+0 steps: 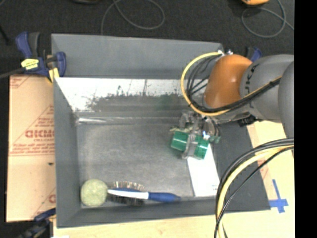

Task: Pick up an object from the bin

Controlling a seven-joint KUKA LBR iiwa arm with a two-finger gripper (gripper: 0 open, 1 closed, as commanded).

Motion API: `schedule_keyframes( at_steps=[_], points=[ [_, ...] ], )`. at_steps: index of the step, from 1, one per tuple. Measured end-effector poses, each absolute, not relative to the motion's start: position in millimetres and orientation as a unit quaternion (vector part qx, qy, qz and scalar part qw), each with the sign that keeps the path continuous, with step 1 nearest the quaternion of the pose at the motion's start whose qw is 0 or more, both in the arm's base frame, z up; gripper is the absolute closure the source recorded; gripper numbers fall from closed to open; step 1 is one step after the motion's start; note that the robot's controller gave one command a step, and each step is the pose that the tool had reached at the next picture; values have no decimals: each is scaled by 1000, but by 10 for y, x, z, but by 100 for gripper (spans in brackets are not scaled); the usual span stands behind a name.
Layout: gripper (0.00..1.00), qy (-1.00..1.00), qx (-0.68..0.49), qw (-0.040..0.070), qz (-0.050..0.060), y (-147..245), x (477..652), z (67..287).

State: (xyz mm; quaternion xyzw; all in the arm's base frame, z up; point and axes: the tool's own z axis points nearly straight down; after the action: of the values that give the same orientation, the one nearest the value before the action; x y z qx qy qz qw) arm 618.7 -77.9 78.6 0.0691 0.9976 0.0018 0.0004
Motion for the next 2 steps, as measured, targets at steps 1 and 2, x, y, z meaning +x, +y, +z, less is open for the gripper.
schedule_keyframes(
  at_steps=[1,2],
  points=[
    [100,999,32,-1,9,-1066,5990,734],
    [100,999,32,-1,9,-1066,5990,733]
  ],
)
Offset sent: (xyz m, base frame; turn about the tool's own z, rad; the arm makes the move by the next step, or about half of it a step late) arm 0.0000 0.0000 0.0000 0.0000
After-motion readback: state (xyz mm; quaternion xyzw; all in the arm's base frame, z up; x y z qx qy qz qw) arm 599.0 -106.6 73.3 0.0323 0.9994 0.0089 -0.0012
